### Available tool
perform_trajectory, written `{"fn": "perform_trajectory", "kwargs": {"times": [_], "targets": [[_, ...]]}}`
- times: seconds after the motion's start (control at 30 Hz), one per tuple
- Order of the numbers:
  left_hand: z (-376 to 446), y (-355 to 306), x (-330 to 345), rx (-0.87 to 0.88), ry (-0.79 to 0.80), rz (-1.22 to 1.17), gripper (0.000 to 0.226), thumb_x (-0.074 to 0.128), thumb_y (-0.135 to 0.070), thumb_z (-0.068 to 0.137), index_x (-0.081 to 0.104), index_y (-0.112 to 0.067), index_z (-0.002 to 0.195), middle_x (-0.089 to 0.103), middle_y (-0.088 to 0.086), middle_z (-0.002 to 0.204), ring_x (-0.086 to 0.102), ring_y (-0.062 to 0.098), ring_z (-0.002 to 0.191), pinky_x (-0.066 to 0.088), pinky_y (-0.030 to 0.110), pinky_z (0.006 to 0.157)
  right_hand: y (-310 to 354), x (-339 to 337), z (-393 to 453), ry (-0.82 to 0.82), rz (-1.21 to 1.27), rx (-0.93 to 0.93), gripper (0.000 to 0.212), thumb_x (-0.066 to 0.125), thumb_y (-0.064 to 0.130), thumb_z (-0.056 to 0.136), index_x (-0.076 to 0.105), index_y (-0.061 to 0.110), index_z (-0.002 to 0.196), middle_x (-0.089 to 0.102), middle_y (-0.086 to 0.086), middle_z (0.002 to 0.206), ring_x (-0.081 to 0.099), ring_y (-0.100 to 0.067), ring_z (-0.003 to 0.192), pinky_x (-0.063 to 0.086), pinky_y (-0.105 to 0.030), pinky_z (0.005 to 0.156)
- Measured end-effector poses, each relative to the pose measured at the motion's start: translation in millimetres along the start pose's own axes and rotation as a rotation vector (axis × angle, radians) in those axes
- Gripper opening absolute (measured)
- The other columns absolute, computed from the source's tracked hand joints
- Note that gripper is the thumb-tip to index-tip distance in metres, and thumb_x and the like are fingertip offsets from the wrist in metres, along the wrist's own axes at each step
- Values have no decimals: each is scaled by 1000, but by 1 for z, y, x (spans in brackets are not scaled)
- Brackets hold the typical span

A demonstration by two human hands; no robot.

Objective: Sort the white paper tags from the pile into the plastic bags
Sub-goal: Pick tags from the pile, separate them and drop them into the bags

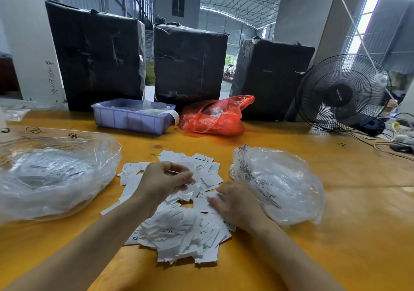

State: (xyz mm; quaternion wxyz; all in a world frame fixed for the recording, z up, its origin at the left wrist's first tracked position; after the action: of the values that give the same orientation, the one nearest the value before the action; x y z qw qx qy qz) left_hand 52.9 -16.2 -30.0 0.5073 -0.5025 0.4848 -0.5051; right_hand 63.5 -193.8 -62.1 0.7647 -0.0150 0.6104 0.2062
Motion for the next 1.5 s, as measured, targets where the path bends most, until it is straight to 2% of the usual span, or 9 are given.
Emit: {"fn": "perform_trajectory", "kwargs": {"times": [0.13, 0.27, 0.4, 0.5, 0.57, 0.67, 0.77, 1.07, 1.5], "targets": [[-2, -1, 0, 9, 0, 8, 10, 73, 0, 76, 66, 0, 84, 72, 10, 66, 63, 7, 48, 46, 14, 44, 3, -12, -2, -161, 171, 42, 47, 51, 25, 96, 40, 17, 51, 39, 1, 49, 32, -10, 44, 25, -24, 47], [-2, -2, 0, 13, -5, 1, 11, 73, 1, 75, 67, 1, 83, 72, 9, 64, 62, 6, 46, 43, 13, 42, -7, -25, -1, -269, 924, 292, 35, 58, 12, 91, 62, -7, 62, 65, -13, 63, 60, -19, 54, 44, -26, 52], [0, -1, -2, 4, -12, 12, 10, 74, -1, 75, 67, -1, 82, 72, 9, 66, 60, 6, 47, 45, 14, 44, -5, -19, -3, -100, 1353, 436, 24, 68, 10, 84, 67, 10, 61, 70, -8, 68, 61, -18, 64, 51, -25, 62], [1, -1, -3, 2, -16, 27, 9, 74, -2, 75, 68, -3, 81, 73, 9, 67, 59, 8, 48, 46, 15, 45, -3, -26, -3, -281, 1290, 319, 16, 74, 10, 77, 71, 15, 63, 72, -2, 66, 64, -13, 63, 50, -21, 60], [1, -1, -3, 5, -18, 30, 8, 74, -2, 75, 68, -3, 81, 73, 10, 68, 59, 9, 49, 44, 15, 44, -1, -37, -6, -466, 913, 60, 4, 76, 10, 76, 74, 12, 74, 74, 0, 73, 68, -11, 70, 54, -22, 65], [1, 1, -3, 4, -23, 34, 8, 74, -3, 76, 68, -3, 82, 73, 9, 68, 59, 9, 50, 43, 15, 44, 11, -22, -6, -219, 360, -87, 4, 76, 15, 78, 77, 12, 80, 74, -2, 85, 68, -16, 78, 57, -32, 74], [1, 1, -3, 4, -21, 47, 9, 74, -4, 76, 69, -3, 83, 73, 8, 68, 59, 8, 50, 44, 16, 46, 10, -8, -5, 40, 540, 116, 11, 74, 15, 77, 74, 4, 75, 73, -8, 82, 68, -18, 70, 58, -32, 68], [2, 4, 0, -6, 10, 86, 6, 72, -9, 79, 69, -7, 84, 74, 4, 71, 63, 5, 53, 50, 17, 54, -7, -19, -4, -72, 1356, 524, 19, 61, 4, 85, 63, 6, 66, 74, -8, 75, 67, -18, 73, 47, -27, 68], [-4, 3, 8, -25, 116, 161, 2, 70, -11, 82, 70, -10, 82, 75, 5, 79, 64, 7, 58, 51, 17, 56, 10, -44, -7, -317, 969, 67, 15, 54, 7, 93, 56, 18, 102, 56, -8, 75, 62, -15, 60, 53, -41, 61]]}}
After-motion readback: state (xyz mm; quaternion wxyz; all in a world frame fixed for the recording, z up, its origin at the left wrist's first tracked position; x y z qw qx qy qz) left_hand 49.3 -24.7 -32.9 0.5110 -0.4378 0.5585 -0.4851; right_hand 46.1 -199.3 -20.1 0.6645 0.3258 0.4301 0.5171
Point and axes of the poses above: each hand's wrist, its own z-axis towards the middle knuckle, its own x-axis out of the palm, y = z × x, the point moved 4 cm from there along z, towards the middle knuckle
